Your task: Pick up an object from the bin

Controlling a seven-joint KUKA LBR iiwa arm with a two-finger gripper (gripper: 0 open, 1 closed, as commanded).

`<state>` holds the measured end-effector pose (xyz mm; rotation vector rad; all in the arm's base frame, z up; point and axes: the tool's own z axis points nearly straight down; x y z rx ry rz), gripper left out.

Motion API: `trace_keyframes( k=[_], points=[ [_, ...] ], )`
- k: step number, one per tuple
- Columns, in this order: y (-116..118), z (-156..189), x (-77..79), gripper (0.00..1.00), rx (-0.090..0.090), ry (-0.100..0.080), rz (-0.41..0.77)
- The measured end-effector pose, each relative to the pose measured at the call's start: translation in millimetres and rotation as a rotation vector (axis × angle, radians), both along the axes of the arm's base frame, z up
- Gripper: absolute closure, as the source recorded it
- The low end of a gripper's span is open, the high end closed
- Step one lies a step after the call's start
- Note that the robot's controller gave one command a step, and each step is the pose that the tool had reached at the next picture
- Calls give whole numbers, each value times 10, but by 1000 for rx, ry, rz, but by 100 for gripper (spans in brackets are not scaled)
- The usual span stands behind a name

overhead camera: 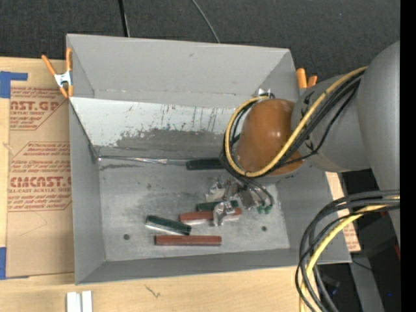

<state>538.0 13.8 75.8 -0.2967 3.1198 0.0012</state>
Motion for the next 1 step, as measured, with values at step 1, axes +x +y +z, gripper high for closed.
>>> trace_keyframes(
  k=[1],
  points=[
    [49,1678,95,100,-1,-2,-13]
  ],
)
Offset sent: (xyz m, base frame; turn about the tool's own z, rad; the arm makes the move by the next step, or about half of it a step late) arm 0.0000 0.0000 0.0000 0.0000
